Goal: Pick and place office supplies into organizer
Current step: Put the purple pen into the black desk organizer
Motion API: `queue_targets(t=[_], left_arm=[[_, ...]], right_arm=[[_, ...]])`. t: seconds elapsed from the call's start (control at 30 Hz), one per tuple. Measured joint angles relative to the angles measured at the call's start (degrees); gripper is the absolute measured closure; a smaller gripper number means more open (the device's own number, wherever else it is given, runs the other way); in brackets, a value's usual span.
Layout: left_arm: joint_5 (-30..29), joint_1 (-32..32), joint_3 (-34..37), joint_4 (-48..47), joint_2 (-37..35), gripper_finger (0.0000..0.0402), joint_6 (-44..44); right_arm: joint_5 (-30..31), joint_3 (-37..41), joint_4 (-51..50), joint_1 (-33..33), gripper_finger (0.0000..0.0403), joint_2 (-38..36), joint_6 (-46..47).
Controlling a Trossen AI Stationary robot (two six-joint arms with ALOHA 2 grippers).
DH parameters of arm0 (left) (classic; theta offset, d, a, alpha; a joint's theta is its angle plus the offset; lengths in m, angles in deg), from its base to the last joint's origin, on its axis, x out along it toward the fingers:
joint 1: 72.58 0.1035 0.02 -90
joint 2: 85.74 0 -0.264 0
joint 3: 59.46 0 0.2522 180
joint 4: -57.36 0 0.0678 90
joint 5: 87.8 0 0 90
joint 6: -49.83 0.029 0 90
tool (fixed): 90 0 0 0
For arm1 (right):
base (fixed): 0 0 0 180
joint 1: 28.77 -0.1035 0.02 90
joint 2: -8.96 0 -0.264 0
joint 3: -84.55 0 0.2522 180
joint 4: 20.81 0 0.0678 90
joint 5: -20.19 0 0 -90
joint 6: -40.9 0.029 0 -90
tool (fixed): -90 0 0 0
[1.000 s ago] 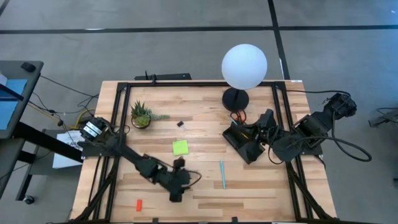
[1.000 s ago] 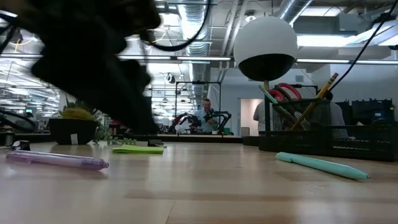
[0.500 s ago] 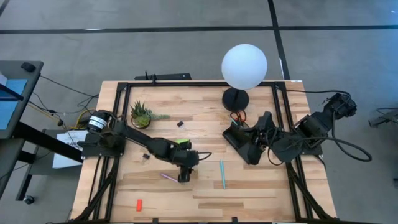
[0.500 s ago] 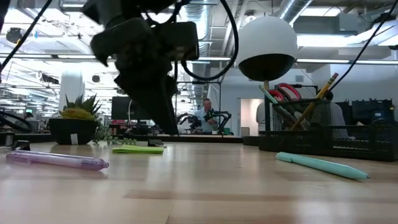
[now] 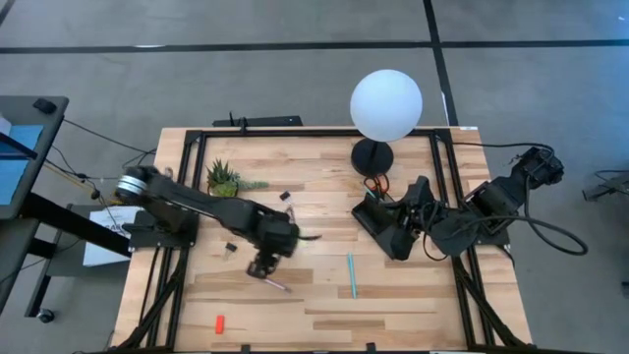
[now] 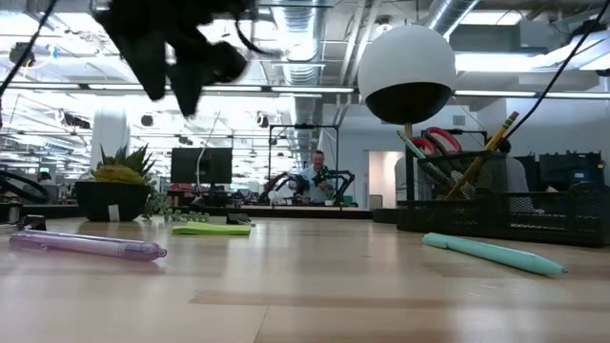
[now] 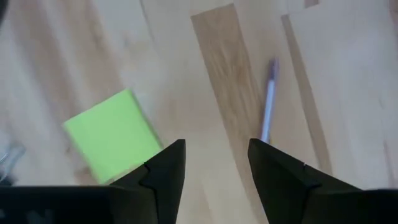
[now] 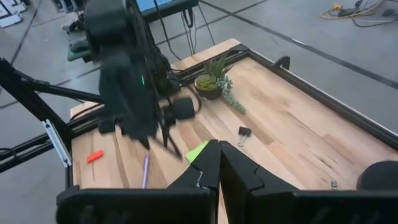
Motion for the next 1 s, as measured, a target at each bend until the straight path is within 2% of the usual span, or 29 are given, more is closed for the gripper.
queue_targets(t=[0.17, 0.23, 0.3, 0.37, 0.43, 0.53, 0.6, 0.7, 0.87, 1.0], left_arm=[[-3.6, 0.8, 12.5, 4.7, -16.5, 0.023, -5.9], [-3.2, 0.7, 20.4, 13.1, -23.5, 0.023, -10.5], [-1.1, -0.2, 28.8, 25.5, -29.7, 0.023, -14.1], [-1.8, -1.4, 36.7, 38.0, -34.1, 0.023, -16.8], [-5.3, -2.4, 43.3, 46.8, -37.4, 0.023, -19.0], [-12.1, -3.8, 50.1, 50.8, -40.9, 0.023, -24.3], [-12.8, -4.2, 53.0, 50.9, -41.8, 0.023, -27.6], [-12.7, -5.2, 54.9, 51.0, -41.9, 0.023, -28.0], [-10.8, -6.8, 55.5, 52.0, -41.2, 0.023, -20.1], [-11.7, -7.0, 55.5, 51.4, -39.7, 0.023, -21.2]], right_arm=[[0.1, 0.0, 0.3, 0.0, 0.0403, 0.0, 0.0], [0.3, 0.0, 0.3, 0.0, 0.0403, 0.0, 0.0], [0.6, 0.0, 0.3, 0.0, 0.0403, 0.0, 0.0], [0.6, 0.0, 0.3, 0.3, 0.0403, 0.2, 0.0], [0.6, 0.0, 0.3, 1.0, 0.0403, 0.9, 0.0], [0.8, 0.0, 0.5, 2.4, 0.0403, 2.3, 0.0], [0.8, 0.0, 0.4, 3.5, 0.0403, 3.6, 0.0], [0.6, 0.0, 0.2, 4.7, 0.0403, 6.2, 0.0], [0.5, 0.0, 0.3, 5.3, 0.0403, 9.4, 0.0], [0.6, 0.0, 1.2, 5.2, 0.0403, 10.1, 0.0]])
